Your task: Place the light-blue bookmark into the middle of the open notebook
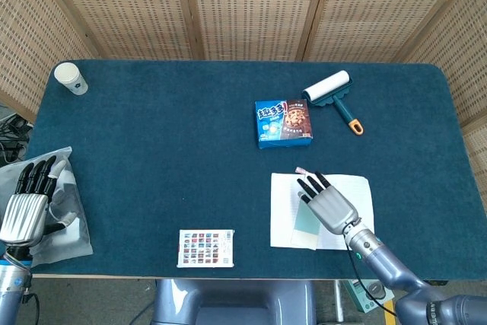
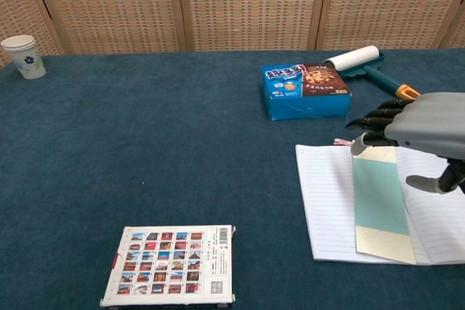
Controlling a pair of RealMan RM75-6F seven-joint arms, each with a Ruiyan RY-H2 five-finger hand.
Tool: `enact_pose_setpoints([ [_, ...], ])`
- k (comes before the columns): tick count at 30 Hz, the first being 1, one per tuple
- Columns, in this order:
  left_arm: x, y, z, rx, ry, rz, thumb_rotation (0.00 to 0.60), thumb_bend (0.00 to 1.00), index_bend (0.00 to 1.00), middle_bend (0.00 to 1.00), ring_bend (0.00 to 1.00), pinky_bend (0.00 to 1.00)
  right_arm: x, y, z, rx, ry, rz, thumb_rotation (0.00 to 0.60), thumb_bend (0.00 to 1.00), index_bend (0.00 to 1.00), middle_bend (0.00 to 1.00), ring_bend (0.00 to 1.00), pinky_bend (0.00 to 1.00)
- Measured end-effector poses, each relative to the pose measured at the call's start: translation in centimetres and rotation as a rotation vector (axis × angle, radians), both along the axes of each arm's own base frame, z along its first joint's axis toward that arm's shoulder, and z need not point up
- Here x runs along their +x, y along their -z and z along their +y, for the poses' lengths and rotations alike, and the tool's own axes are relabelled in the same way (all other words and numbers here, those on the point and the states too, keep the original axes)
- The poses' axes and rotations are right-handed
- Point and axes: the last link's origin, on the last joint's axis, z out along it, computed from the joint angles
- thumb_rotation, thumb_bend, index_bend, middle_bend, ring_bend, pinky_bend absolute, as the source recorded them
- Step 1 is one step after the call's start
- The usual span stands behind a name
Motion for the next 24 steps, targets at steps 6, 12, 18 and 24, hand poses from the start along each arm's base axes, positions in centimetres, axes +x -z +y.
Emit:
enact_pose_setpoints([
  [6, 0.0, 0.0, 0.1, -0.003, -0.003, 0.0, 0.6, 0.04, 0.0, 0.0, 0.0, 0.0, -1.0, 0.0, -1.4, -0.043, 0.071, -0.003, 0.6, 0.64, 0.18, 0.0, 0.0, 0.0],
  [12, -0.1, 0.2, 0.2, -0.012, -0.008, 0.003, 0.6, 0.05, 0.0, 0.0, 0.0, 0.0, -1.6, 0.1, -1.8, -0.07, 0.117, -0.016, 0.6, 0.64, 0.18, 0.0, 0.0, 0.0],
  [18, -0.2, 0.3, 0.3, -0.016, -0.011, 0.005, 0.6, 0.05, 0.0, 0.0, 0.0, 0.0, -1.0, 0.8, -1.5, -0.055, 0.106, -0.017, 0.6, 0.65, 0.22, 0.0, 0.0, 0.0],
  [24, -0.3, 0.2, 0.3, -0.012, -0.017, 0.0, 0.6, 0.05, 0.0, 0.0, 0.0, 0.0, -1.1, 1.4, -1.1, -0.034, 0.112, -0.011, 0.6, 0.65, 0.25, 0.0, 0.0, 0.0],
])
